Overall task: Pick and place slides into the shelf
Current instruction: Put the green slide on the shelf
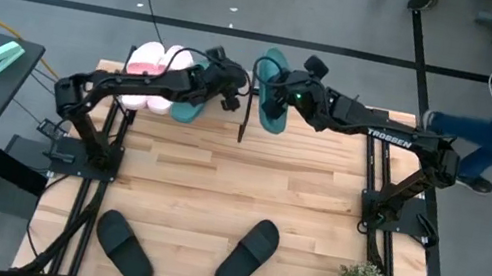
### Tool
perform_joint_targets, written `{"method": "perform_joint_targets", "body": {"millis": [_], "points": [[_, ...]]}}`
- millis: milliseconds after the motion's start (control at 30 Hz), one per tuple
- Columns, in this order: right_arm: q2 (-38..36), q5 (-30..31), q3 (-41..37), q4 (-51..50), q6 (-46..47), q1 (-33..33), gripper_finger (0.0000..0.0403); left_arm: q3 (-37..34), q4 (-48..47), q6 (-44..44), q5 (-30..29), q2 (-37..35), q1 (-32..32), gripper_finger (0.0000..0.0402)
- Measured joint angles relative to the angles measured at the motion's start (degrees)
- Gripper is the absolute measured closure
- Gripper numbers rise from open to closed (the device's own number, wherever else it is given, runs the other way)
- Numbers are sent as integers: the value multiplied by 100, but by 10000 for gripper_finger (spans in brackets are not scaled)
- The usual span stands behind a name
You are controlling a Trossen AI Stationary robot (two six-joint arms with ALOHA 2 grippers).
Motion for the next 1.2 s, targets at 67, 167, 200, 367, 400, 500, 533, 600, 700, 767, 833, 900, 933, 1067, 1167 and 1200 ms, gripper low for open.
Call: {"method": "perform_joint_targets", "body": {"millis": [67, 167, 200, 367, 400, 500, 533, 600, 700, 767, 833, 900, 933, 1067, 1167, 1200], "points": [[0, -96, 0, 0, 2, 0, 393, 0, 12, 219, -258, -227, -51, 197], [0, -650, 0, -4, -5, -4, 393, 0, 13, 734, -798, -689, -99, 205], [0, -954, 0, 1, 35, -6, 391, 0, 13, 913, -934, -876, -98, 207], [61, -2072, 2, 262, 590, 56, 393, 2, 53, 1226, -1030, -1829, -96, 207], [93, -2180, 2, 360, 608, 79, 393, 2, 106, 1212, -1027, -2014, -96, 207], [317, -2430, 2, 1107, 653, 169, 393, 7, 345, 1166, -867, -2496, -84, 209], [419, -2423, 2, 1367, 682, 212, 393, 7, 409, 1097, -775, -2631, -62, 210], [605, -2294, 3, 1812, 679, 313, 393, 15, 424, 885, -652, -2853, -30, 213], [945, -1739, 9, 2304, 597, 415, 393, 15, 411, 720, -639, -3086, -4, 217], [1157, -1399, 9, 2544, 570, 394, 393, 15, 396, 719, -635, -3173, -6, 219], [1368, -1155, 9, 2859, 556, 335, 393, 15, 394, 719, -630, -3211, -7, 222], [1557, -909, 9, 3074, 529, 265, 393, 15, 358, 719, -630, -3212, -7, 224], [1643, -780, 9, 3154, 463, 230, 393, 15, 276, 725, -630, -3212, -7, 225], [1970, -483, 9, 3204, 310, 92, 393, 13, -37, 746, -626, -3191, -7, 224], [2229, -392, 16, 3343, 290, -27, 393, 10, -142, 746, -628, -3186, -7, 225], [2301, -363, 24, 3374, 275, -56, 393, 11, -140, 745, -627, -3186, -7, 227]]}}
